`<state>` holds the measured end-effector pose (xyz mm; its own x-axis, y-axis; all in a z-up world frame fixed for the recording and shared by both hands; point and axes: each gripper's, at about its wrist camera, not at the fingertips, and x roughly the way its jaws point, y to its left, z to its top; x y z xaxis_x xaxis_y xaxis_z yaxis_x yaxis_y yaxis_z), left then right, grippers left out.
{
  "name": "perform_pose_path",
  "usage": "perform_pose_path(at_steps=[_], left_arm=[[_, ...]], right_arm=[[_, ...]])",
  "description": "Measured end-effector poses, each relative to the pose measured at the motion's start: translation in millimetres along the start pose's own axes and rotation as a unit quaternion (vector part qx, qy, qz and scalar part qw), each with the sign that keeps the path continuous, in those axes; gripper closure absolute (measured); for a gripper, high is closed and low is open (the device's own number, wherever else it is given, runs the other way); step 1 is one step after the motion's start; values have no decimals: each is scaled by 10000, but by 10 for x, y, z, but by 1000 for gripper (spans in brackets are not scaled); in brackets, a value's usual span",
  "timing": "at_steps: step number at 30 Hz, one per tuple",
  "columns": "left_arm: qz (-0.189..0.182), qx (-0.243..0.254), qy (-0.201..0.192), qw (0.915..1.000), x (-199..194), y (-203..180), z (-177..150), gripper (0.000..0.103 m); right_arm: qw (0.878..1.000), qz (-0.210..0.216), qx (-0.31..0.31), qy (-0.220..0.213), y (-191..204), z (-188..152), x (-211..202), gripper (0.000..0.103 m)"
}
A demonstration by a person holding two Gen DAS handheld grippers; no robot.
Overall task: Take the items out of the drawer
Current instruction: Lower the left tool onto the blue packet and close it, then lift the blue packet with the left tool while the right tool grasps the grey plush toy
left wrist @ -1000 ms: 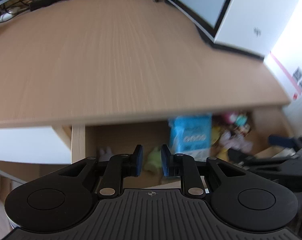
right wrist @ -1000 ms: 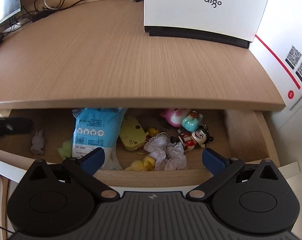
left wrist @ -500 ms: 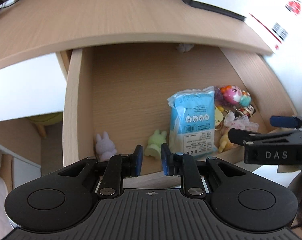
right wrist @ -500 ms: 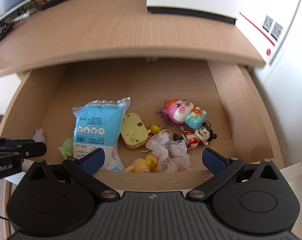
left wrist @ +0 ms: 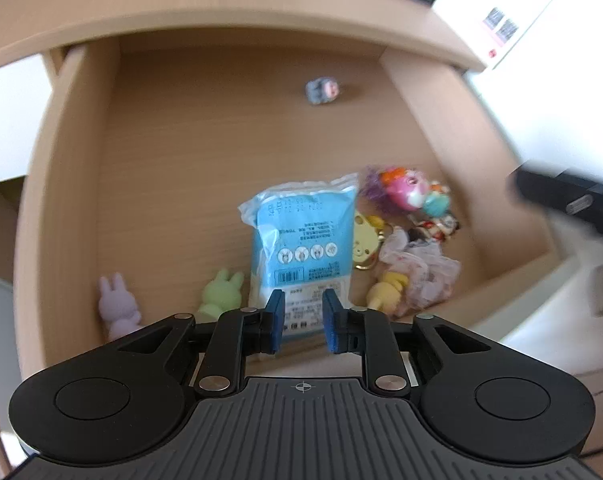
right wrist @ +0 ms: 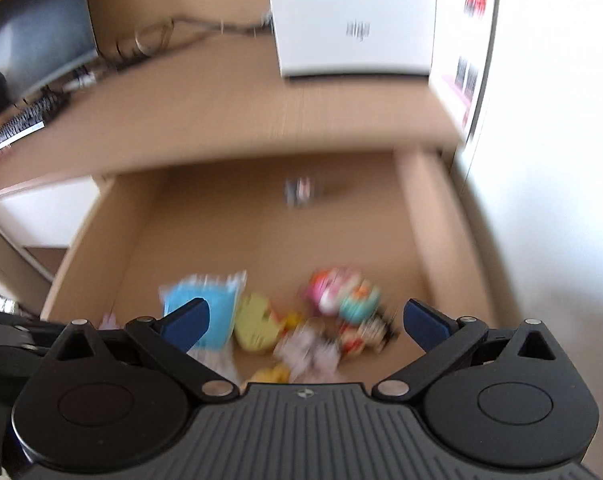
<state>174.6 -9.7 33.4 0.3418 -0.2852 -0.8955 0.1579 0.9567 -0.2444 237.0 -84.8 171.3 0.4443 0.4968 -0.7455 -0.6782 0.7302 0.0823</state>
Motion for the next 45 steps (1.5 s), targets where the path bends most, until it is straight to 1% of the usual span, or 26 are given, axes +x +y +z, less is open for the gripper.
perform_pose_path(at_steps=[2, 4, 6, 7, 9, 10, 11, 12, 13, 16, 17, 19, 20, 21, 23, 24, 25, 26, 28, 32, 35, 38, 41, 43, 45], left_arm=[[267, -51, 81, 9996, 84, -32, 92, 79], [434, -186, 170, 9987, 95, 18, 128, 78], [573, -87, 198, 9981, 135, -14, 166, 78], [570, -1, 273, 9980, 175, -7, 168, 78], [449, 152, 452, 9979, 266, -57, 185, 69], [378, 227, 508, 9977, 298, -74, 212, 62], [289, 249, 564, 9977, 330, -83, 246, 56], [203, 248, 619, 9976, 362, -83, 259, 53], [133, 242, 695, 9972, 411, -76, 287, 45], [175, 92, 1118, 9935, 685, -44, 331, 39], [197, 34, 1192, 9927, 743, -34, 333, 37], [253, 145, 1224, 9921, 766, -93, 361, 38], [302, 259, 1207, 9919, 763, -130, 350, 42], [313, 361, 1171, 9920, 741, -164, 319, 43], [293, 502, 1161, 9915, 682, -204, 207, 46], [308, 464, 1050, 9929, 634, -196, 148, 46], [302, 279, 1038, 9937, 605, -152, 109, 47], [264, 154, 1077, 9937, 589, -111, 81, 47], [253, 99, 1096, 9936, 539, -60, 27, 48], [93, -92, 1075, 9941, 433, -2, -129, 48], [-145, -105, 1016, 9947, 312, 68, -245, 49], [-197, -69, 885, 9959, 127, 141, -330, 49], [-306, -203, 799, 9961, 37, 246, -350, 49], [-354, -211, 577, 9975, -68, 288, -372, 49], [-376, -252, 224, 9987, -220, 335, -361, 49]], right_arm=[[9996, -23, 158, -238, -83, 100, -28, 0], [9986, 127, 400, -311, -201, 184, -12, 0], [9976, 349, 471, -368, -272, 245, 12, 0], [9974, 356, 464, -410, -300, 259, 25, 0], [9978, 290, 466, -373, -332, 263, 53, 0], [9979, 271, 486, -329, -339, 258, 83, 0], [9980, 253, 512, -288, -351, 253, 101, 0], [9979, 221, 540, -277, -371, 261, 124, 0], [9980, 191, 530, -295, -345, 250, 114, 0], [9993, -56, 269, -250, -276, 198, 135, 0], [9996, -121, 138, -225, -242, 163, 142, 0], [9994, -258, -103, -196, -179, 93, 183, 0], [9990, -367, -165, -188, -160, 54, 184, 0], [9988, -428, -184, -180, -148, 45, 175, 0], [9987, -377, -189, -269, -184, -24, 60, 0], [9984, -386, -208, -364, -186, -5, 29, 0], [9980, -416, -231, -416, -188, -6, 24, 0], [9979, -431, -246, -412, -212, -4, 23, 0], [9983, -447, -160, -351, -247, 1, 89, 0], [9998, -187, -51, -64, -213, 125, 391, 0], [9993, -46, -299, 222, -95, 275, 736, 0], [9978, 149, -512, 405, 10, 407, 1142, 1], [9958, 259, -673, 561, 104, 484, 1533, 9], [9940, 251, -903, 566, 183, 494, 1735, 13], [9909, 190, -1201, 572, 267, 490, 1899, 21]])
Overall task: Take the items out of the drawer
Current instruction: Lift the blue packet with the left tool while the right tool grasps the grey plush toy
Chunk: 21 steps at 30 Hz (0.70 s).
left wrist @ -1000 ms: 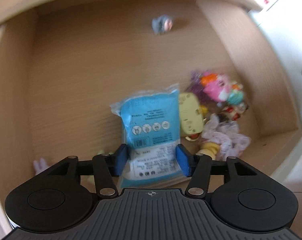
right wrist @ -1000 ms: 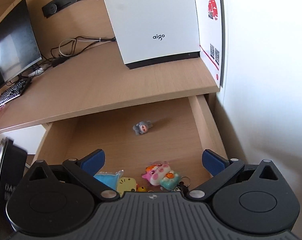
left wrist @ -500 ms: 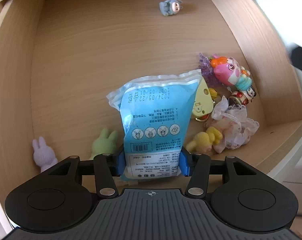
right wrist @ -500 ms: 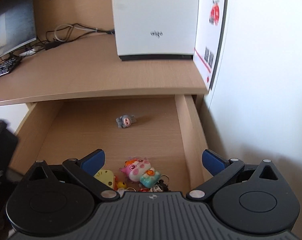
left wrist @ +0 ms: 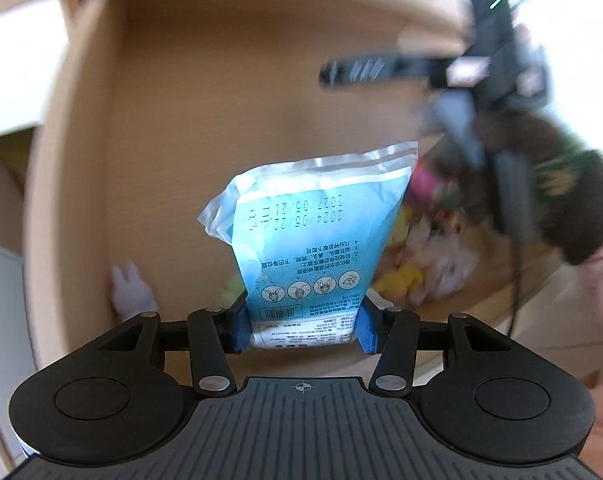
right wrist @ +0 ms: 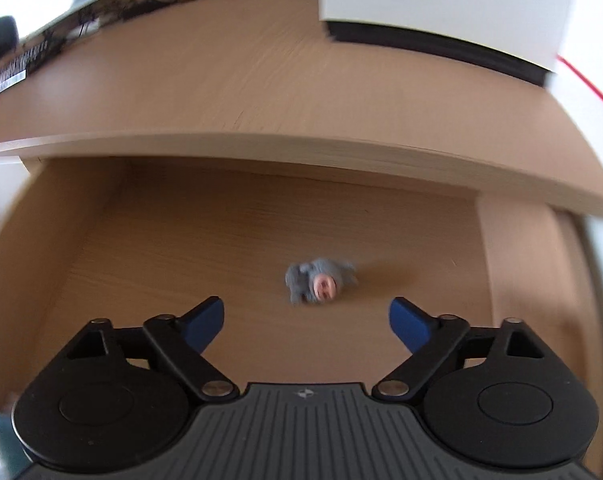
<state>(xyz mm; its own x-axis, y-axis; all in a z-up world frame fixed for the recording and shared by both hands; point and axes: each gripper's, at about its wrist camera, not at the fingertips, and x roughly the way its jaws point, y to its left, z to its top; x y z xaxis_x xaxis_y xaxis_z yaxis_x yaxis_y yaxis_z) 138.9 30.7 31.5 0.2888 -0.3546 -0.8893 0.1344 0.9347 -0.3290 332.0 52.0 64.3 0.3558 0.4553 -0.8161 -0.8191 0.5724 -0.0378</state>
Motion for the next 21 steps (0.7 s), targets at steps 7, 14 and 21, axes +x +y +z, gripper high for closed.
perform_pose_path(at_steps=[7, 14, 21], left_arm=[[227, 140, -1010, 9945, -560, 166, 251, 48], [252, 102, -1338, 9906, -743, 330, 621, 48], [-38, -54, -1221, 9925, -727, 444, 927, 49]], right_arm=[[9997, 8, 105, 201, 1, 59, 154, 70], [9966, 294, 736, -231, -170, -187, -713, 85], [9969, -310, 682, -259, -472, -521, -1205, 82]])
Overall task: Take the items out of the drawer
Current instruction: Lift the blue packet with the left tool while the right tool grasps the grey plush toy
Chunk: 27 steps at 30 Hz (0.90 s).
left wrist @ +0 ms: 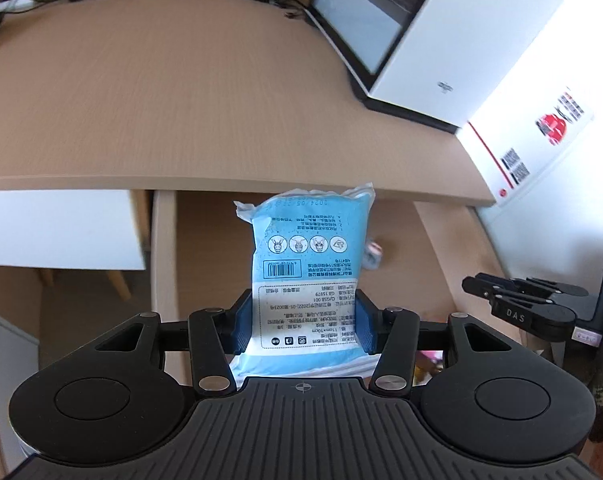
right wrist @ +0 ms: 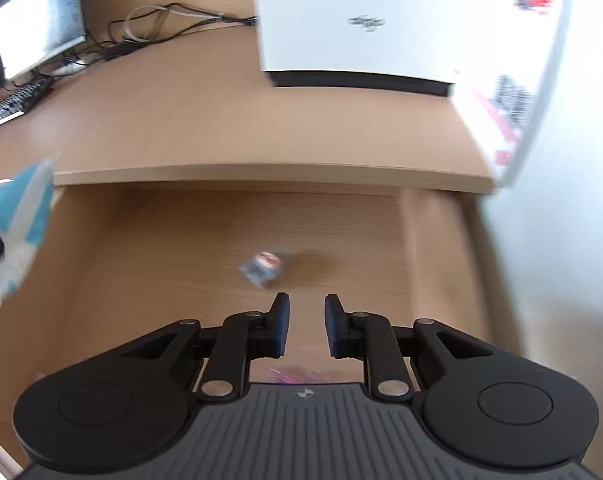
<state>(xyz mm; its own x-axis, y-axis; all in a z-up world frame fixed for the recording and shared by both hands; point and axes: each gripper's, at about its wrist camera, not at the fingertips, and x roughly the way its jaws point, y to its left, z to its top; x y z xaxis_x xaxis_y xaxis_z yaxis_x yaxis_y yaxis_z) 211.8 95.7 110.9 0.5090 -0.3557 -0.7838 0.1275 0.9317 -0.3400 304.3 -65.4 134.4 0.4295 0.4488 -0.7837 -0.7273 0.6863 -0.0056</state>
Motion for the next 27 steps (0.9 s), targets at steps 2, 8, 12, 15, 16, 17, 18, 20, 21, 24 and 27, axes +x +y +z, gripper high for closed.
perform_pose_path(at_steps=[2, 8, 12, 15, 16, 17, 18, 20, 21, 24, 27], left_arm=[[-114, 66, 87, 9999, 8, -41, -29, 49], [-324, 15, 350, 9989, 57, -95, -209, 49], [-224, 8, 422, 9989, -13, -114, -304, 49], [-61, 91, 419, 9991, -104, -129, -370, 49], [-23, 99, 426, 9990, -128, -129, -391, 49], [9, 105, 440, 9990, -145, -126, -411, 49], [42, 107, 459, 9989, -156, -123, -432, 49], [98, 109, 506, 9986, -165, -107, -469, 49], [118, 99, 529, 9985, -162, -94, -482, 49], [66, 53, 561, 9984, -130, -64, -487, 49], [-57, 60, 636, 9979, -32, -55, -467, 49]], right_arm=[[9999, -30, 84, 67, -89, -72, -52, 79], [9999, 44, -68, 118, 62, 22, 116, 51], [9991, 359, -178, 163, 305, 176, 465, 51], [9979, 557, -217, 263, 468, 291, 801, 46], [9977, 561, -234, 314, 511, 324, 902, 44], [9978, 511, -240, 356, 546, 350, 1014, 42], [9980, 423, -223, 409, 574, 369, 1130, 42], [9977, 372, -138, 555, 593, 398, 1316, 42], [9972, 382, -96, 643, 602, 397, 1391, 43], [9970, 248, -173, 714, 662, 376, 1403, 66], [9960, 444, -108, 766, 675, 317, 1247, 66]])
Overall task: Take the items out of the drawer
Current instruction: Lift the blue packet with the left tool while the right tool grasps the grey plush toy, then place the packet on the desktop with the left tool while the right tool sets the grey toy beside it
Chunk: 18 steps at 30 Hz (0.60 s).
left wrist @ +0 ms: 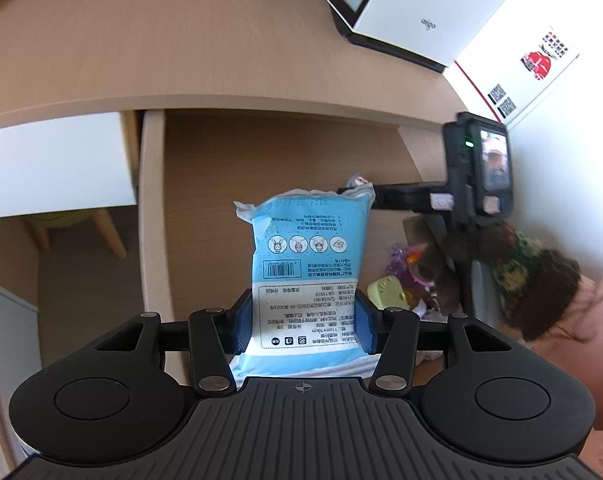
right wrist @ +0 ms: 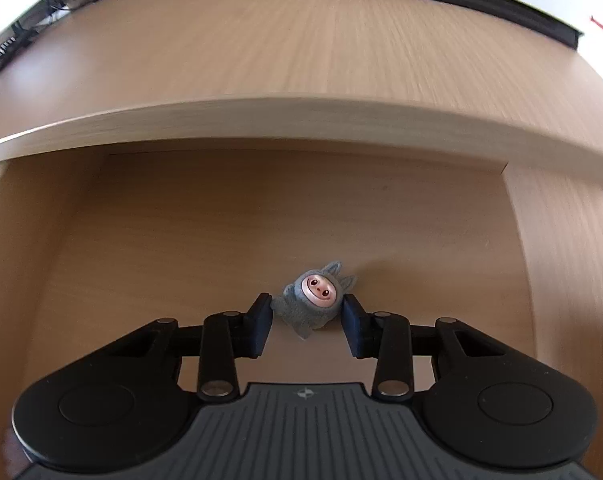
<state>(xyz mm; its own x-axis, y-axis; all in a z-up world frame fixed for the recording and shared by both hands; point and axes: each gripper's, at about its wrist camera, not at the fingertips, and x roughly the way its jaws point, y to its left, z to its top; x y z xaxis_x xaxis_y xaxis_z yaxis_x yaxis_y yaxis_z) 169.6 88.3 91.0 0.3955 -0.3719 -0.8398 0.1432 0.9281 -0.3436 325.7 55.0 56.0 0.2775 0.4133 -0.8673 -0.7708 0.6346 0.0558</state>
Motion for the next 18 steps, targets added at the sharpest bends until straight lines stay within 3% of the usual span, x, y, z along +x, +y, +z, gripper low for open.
perform_pose_path(at_steps=[6, 10, 12, 18], left_arm=[[-51, 195, 37, 9998, 180, -98, 136, 49], [-436, 41, -144, 9989, 239, -111, 184, 49], [-457, 108, -199, 9987, 282, -142, 242, 49], [-482, 207, -1110, 9924, 184, -303, 770, 49]], right_arm=[[9993, 196, 316, -52, 17, -242, -586, 66], [9998, -1, 99, -187, 83, -372, -1084, 66], [9993, -111, -60, -359, 120, -408, -1305, 66], [9969, -365, -40, -693, 95, -393, -1628, 66]])
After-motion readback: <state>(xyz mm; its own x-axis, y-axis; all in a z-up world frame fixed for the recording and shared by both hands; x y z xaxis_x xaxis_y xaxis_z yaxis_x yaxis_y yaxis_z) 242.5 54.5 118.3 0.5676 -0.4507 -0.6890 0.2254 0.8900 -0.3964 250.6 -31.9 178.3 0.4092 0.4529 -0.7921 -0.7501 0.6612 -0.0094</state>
